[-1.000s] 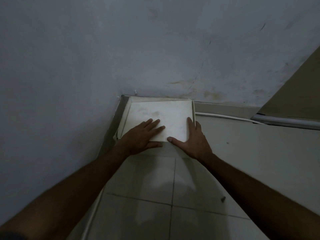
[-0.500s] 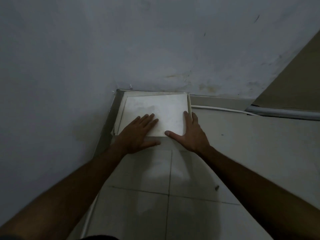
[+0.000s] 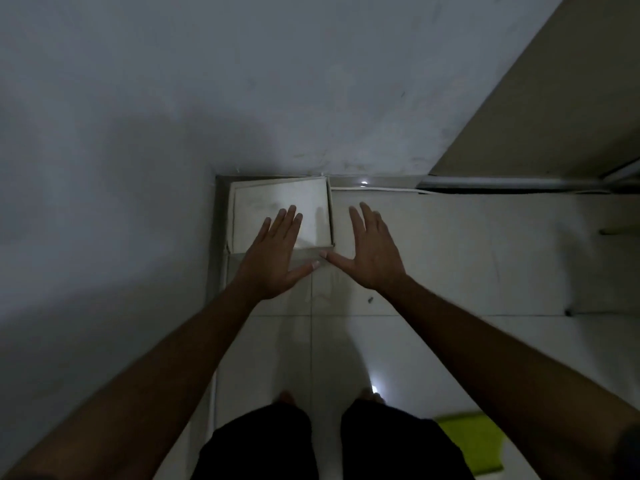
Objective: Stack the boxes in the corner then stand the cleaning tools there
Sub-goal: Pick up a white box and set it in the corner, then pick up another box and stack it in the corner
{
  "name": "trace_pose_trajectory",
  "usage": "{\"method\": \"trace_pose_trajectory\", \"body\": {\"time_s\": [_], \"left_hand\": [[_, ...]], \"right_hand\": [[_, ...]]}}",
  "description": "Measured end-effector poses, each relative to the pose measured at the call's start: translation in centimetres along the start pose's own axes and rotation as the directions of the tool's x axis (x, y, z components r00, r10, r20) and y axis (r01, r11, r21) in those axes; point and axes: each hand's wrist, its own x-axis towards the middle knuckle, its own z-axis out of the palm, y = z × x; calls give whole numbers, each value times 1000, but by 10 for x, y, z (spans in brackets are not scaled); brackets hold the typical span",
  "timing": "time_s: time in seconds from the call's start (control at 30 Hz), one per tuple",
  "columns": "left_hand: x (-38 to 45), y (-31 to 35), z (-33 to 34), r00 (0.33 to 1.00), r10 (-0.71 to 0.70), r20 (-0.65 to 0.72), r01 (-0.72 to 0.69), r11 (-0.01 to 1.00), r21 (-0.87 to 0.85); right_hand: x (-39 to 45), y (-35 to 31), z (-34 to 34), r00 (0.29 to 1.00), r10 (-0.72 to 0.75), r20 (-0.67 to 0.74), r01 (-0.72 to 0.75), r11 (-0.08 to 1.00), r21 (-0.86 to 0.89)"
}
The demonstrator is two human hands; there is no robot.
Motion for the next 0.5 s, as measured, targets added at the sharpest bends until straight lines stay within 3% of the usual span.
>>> {"method": "trace_pose_trajectory", "body": {"time_s": [0.5], "left_hand": [[-75,157,-318,998,46,36,-42,994,-100]], "right_hand": [[-144,-83,-299,998,16,54,-7,988,-151]]}}
